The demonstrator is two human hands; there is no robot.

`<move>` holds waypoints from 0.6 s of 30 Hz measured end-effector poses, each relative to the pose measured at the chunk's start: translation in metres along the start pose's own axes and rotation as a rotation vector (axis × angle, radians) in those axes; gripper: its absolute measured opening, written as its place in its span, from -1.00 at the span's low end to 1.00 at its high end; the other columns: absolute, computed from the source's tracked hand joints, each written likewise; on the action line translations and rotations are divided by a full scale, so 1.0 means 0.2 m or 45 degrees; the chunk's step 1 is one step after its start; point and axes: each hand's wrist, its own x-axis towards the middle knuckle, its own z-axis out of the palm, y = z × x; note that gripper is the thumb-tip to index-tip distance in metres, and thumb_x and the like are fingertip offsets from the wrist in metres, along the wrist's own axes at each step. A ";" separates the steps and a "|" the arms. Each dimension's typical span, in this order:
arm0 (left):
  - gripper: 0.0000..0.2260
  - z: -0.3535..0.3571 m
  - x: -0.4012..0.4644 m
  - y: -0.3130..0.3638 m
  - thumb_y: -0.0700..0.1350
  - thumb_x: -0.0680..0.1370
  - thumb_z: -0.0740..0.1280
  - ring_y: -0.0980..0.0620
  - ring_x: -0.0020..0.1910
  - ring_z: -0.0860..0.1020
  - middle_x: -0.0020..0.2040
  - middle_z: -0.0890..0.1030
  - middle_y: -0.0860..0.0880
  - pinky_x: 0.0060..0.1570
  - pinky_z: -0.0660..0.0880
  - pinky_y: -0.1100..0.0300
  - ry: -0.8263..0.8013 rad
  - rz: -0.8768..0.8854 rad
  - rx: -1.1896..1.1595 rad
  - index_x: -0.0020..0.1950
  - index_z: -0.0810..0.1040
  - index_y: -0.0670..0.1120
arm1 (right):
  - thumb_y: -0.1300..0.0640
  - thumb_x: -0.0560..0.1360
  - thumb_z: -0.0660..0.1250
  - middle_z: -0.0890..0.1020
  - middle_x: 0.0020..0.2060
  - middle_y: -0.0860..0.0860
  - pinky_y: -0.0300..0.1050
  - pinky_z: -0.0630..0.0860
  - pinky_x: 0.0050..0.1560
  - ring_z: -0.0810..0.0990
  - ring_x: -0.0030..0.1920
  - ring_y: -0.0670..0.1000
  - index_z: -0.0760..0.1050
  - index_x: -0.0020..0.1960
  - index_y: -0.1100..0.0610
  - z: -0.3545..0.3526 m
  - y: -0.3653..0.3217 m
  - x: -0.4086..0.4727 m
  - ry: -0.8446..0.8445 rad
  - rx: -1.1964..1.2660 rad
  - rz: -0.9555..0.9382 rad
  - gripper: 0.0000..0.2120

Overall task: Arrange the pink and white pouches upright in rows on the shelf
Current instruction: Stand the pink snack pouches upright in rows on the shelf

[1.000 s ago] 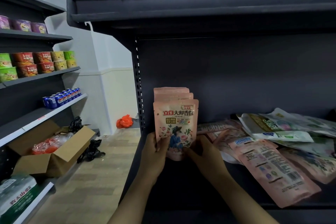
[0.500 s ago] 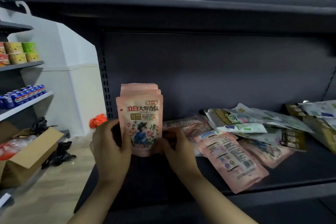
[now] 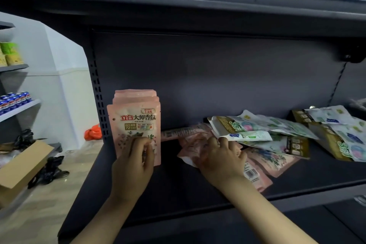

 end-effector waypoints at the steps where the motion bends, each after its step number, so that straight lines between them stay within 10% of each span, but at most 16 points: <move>1: -0.93 0.00 0.00 -0.01 -0.15 0.51 0.28 -0.09 -0.35 0.60 -0.17 0.58 -0.10 -0.55 0.46 0.20 0.001 -0.028 -0.003 -0.07 0.42 -0.11 | -0.26 0.48 0.18 0.27 0.37 0.06 0.21 0.19 0.34 0.20 0.42 0.16 0.20 0.38 0.04 0.00 0.01 -0.01 -0.024 -0.005 0.007 -0.41; 18: -0.89 -0.09 0.06 0.19 -0.20 0.47 0.29 0.01 -0.39 0.52 -0.22 0.56 -0.04 -0.49 0.14 0.41 -0.226 0.053 0.053 -0.08 0.38 -0.06 | -0.02 0.48 0.27 0.09 0.42 0.14 0.25 0.15 0.42 0.05 0.46 0.23 0.16 0.42 0.05 -0.07 0.07 -0.05 -0.331 0.098 -0.043 -0.43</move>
